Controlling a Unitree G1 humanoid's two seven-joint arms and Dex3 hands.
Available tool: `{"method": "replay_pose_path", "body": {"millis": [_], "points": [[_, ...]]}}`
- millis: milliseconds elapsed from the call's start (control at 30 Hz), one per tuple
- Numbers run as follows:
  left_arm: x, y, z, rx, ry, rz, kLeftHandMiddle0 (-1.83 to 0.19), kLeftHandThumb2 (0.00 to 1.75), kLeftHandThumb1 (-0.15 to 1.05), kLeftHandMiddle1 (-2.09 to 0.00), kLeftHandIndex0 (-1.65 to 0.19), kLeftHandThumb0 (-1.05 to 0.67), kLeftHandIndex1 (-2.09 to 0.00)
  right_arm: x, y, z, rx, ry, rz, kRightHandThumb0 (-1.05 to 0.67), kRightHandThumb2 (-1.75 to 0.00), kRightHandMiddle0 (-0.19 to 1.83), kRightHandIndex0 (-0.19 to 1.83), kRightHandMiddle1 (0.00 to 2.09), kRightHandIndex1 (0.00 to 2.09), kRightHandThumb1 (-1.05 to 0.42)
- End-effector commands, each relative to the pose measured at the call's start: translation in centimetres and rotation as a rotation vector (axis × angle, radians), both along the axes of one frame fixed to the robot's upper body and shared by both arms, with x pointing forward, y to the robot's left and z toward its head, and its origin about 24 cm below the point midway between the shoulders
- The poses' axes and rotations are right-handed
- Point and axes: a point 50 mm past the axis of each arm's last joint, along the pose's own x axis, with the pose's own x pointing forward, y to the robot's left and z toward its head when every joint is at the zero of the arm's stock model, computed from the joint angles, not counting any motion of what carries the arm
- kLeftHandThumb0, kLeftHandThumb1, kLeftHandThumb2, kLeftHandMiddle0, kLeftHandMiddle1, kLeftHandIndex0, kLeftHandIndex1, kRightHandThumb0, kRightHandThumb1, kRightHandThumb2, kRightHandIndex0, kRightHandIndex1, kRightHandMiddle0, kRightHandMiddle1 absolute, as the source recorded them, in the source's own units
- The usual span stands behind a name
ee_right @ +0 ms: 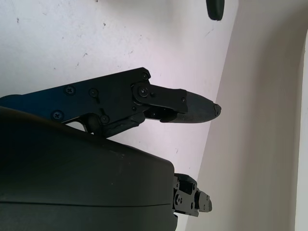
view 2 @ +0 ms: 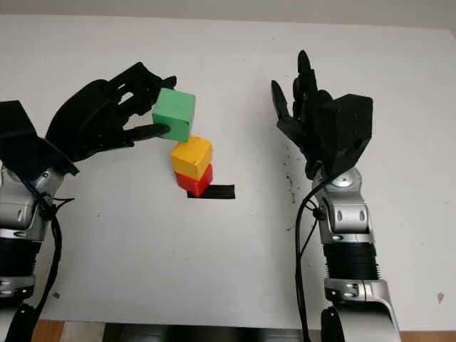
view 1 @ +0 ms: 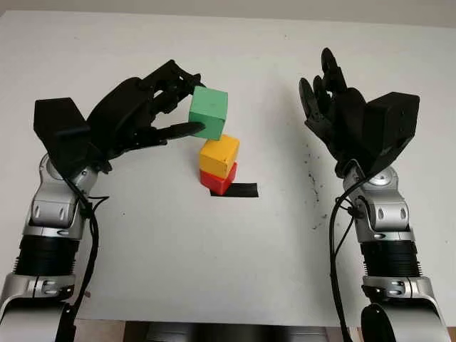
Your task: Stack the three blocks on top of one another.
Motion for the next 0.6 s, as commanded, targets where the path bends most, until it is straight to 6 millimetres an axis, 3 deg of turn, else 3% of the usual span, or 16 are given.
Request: {"method": "replay_pose_path", "body": {"millis": [0,567], "points": [[0.3,-0.7,0.4,0.001,-0.015,-0.032,-0.06,0.19,1.05,-0.05,-0.34,-0.56,-1.62,-0.2,0.1,-0.3,-0.004,-0.003,0.01,-0.53,-0.53,-0.1,-0.11,0.07,0.06,-1.05],[0.5,-1.9,-0.5,0.018,0.018,-0.102,-0.05,0.19,1.05,-0.05,-0.36,-0.57,-1.57,-0.3,-0.1,-0.3,-0.004,-0.008,0.005,-0.54,-0.53,-0.1,-0.11,0.06,0.06,-1.05]]}}
